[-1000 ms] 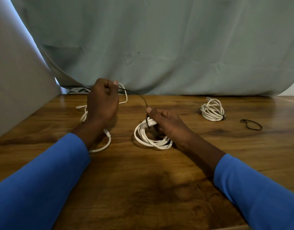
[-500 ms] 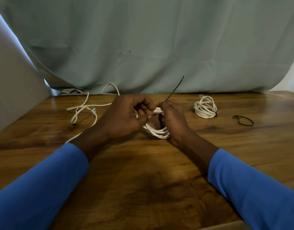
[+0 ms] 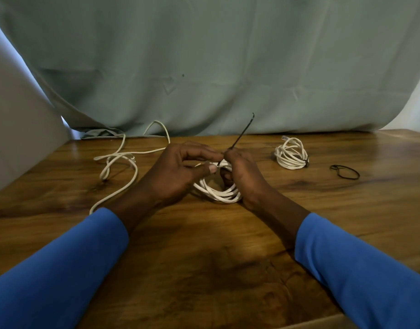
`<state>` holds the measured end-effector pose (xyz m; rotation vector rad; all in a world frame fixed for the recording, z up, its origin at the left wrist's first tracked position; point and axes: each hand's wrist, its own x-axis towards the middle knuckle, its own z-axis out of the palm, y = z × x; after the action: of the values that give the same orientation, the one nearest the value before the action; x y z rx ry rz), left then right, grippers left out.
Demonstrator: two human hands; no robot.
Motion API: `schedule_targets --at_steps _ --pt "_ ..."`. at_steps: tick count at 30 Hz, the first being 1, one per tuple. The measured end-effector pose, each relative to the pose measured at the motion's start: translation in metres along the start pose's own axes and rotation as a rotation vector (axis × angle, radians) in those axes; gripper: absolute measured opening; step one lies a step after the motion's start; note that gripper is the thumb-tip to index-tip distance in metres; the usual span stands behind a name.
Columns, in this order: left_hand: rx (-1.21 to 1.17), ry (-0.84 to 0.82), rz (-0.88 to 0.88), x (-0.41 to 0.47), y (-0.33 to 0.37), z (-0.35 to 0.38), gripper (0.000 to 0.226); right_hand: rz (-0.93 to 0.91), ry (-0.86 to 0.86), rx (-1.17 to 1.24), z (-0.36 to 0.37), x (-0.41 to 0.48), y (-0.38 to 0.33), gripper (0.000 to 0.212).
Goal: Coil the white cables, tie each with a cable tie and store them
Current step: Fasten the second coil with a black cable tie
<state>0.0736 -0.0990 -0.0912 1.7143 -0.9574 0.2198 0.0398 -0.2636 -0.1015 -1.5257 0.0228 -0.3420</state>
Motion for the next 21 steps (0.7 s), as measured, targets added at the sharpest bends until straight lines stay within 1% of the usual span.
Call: schedule_targets --at_steps 2,4,7,9,11,14,16,18,21 --pt "-0.052 0.024 -0.005 -0.001 -0.002 0.006 0.027 0.022 -0.035 0.037 0.000 0.001 0.000 0.034" --pt "-0.032 0.053 -0.006 -0.001 -0.005 0.011 0.028 0.044 -0.054 0.032 0.000 0.000 -0.002 0.038" --pt "-0.025 0.098 -0.084 -0.004 -0.004 0.020 0.031 0.065 -0.074 0.008 0.000 0.002 -0.001 0.037" --pt "-0.011 0.133 -0.100 -0.005 -0.003 0.022 0.033 0.060 -0.075 -0.004 0.000 0.003 0.001 0.035" --pt "0.007 0.137 -0.080 -0.005 -0.004 0.021 0.031 0.015 -0.056 -0.049 0.001 0.002 0.002 0.032" --pt "-0.009 0.148 -0.086 -0.004 -0.008 0.018 0.031 -0.053 0.022 -0.084 0.002 0.000 0.002 0.029" --pt "-0.063 0.153 -0.126 -0.004 -0.011 0.018 0.030 -0.095 0.049 -0.114 0.002 0.003 0.004 0.030" --pt "-0.110 0.144 -0.189 -0.003 -0.012 0.019 0.026 -0.119 0.035 -0.125 0.001 0.002 0.004 0.030" --pt "-0.197 0.144 -0.262 -0.004 -0.010 0.022 0.019 -0.165 0.006 -0.115 -0.002 0.002 0.005 0.022"
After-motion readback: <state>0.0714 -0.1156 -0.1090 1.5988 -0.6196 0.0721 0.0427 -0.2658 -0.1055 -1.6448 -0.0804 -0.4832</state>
